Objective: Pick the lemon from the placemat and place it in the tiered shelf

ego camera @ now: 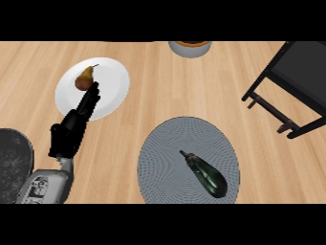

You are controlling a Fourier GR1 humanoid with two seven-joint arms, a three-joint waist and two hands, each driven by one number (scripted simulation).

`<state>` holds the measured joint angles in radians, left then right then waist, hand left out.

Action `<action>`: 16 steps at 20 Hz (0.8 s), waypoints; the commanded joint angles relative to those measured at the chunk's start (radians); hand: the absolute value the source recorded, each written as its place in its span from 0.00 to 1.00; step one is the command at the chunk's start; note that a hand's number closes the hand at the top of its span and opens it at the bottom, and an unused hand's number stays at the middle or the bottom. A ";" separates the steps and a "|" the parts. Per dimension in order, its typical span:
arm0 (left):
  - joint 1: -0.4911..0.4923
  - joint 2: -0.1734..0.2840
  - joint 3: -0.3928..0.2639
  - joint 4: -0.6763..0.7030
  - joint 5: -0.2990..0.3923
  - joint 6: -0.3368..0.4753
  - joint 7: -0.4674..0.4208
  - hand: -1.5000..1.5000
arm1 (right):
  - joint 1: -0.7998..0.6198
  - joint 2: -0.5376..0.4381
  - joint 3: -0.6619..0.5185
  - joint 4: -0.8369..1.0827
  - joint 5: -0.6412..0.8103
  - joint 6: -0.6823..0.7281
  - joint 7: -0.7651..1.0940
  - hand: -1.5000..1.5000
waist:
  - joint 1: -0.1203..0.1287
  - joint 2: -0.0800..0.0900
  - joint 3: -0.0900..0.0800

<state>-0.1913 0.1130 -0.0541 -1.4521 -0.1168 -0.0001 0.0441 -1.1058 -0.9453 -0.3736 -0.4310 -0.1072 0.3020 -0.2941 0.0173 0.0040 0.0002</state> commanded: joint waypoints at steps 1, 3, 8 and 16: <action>0.001 -0.018 -0.006 -0.002 0.007 0.000 0.008 0.50 | -0.077 -0.090 -0.099 0.088 -0.085 0.026 0.125 0.00 | 0.006 0.003 0.001; -0.001 -0.024 -0.011 0.017 -0.012 0.014 -0.004 0.50 | -0.085 -0.154 -0.106 0.111 -0.078 0.014 0.172 0.00 | 0.003 0.005 0.000; -0.020 -0.040 -0.025 0.041 -0.019 0.013 -0.050 0.50 | -0.035 -0.269 -0.118 0.204 -0.061 0.054 0.202 0.00 | 0.015 0.017 0.003; 0.007 -0.035 -0.036 -0.007 -0.021 0.007 -0.039 0.50 | 0.101 -0.419 -0.087 0.262 -0.014 0.252 0.178 0.00 | 0.022 0.022 0.009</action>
<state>-0.1958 0.0873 -0.0735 -1.4435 -0.1303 0.0044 0.0116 -1.0526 -1.2959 -0.4618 -0.1957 -0.1328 0.4863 -0.1019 0.0376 0.0243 0.0069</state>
